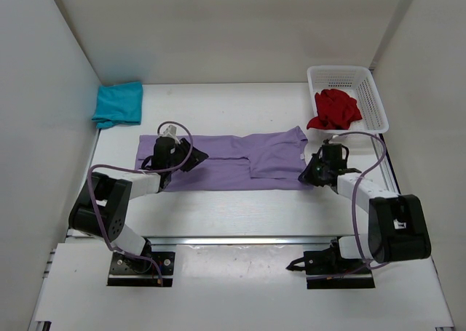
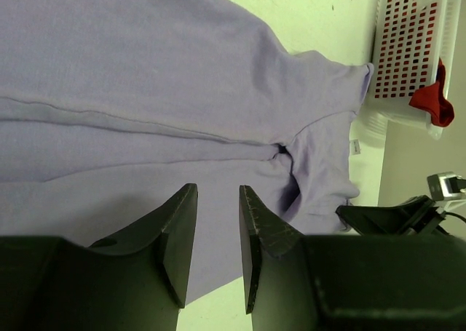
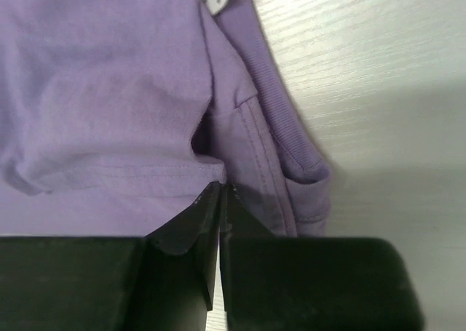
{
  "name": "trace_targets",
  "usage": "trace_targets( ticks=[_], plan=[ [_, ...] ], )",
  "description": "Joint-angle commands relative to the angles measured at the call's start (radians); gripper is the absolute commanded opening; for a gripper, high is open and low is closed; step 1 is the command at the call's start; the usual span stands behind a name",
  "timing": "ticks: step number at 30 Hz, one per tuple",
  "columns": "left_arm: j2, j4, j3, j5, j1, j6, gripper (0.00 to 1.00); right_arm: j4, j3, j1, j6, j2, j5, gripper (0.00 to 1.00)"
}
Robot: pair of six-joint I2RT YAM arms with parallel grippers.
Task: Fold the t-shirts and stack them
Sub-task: Fold the other side of the tshirt into a rectangle, then rotate the tshirt 90 degrees
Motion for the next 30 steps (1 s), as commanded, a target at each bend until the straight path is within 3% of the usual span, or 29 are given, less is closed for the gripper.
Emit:
trace_targets(
  ticks=[1, 7, 15, 21, 25, 27, 28, 30],
  plan=[
    [-0.040, 0.026, -0.008, -0.001, -0.012, 0.002, 0.40, 0.017, -0.001, 0.003, 0.012, -0.107, 0.032, 0.00],
    [-0.045, 0.023, -0.017, 0.003, -0.017, 0.002, 0.40, -0.039, -0.004, -0.024, 0.024, -0.223, -0.046, 0.00],
    [-0.082, 0.018, -0.019, 0.008, -0.011, -0.006, 0.40, -0.134, -0.032, -0.029, 0.033, -0.258, -0.103, 0.00],
    [-0.100, 0.002, -0.019, 0.017, -0.001, -0.002, 0.40, -0.102, -0.130, -0.021, 0.115, -0.318, -0.138, 0.00],
    [-0.099, -0.011, -0.009, 0.008, -0.006, 0.002, 0.41, -0.111, -0.135, -0.036, 0.118, -0.342, -0.120, 0.08],
    [-0.099, -0.020, -0.005, 0.008, 0.000, 0.005, 0.41, -0.137, -0.106, -0.037, 0.093, -0.359, -0.092, 0.17],
    [-0.091, -0.017, -0.005, 0.011, 0.002, 0.008, 0.41, -0.146, -0.077, -0.029, 0.076, -0.370, -0.050, 0.26],
    [-0.076, -0.055, 0.027, 0.013, 0.020, 0.034, 0.41, -0.157, -0.027, 0.028, 0.052, -0.361, 0.024, 0.32]
  ],
)
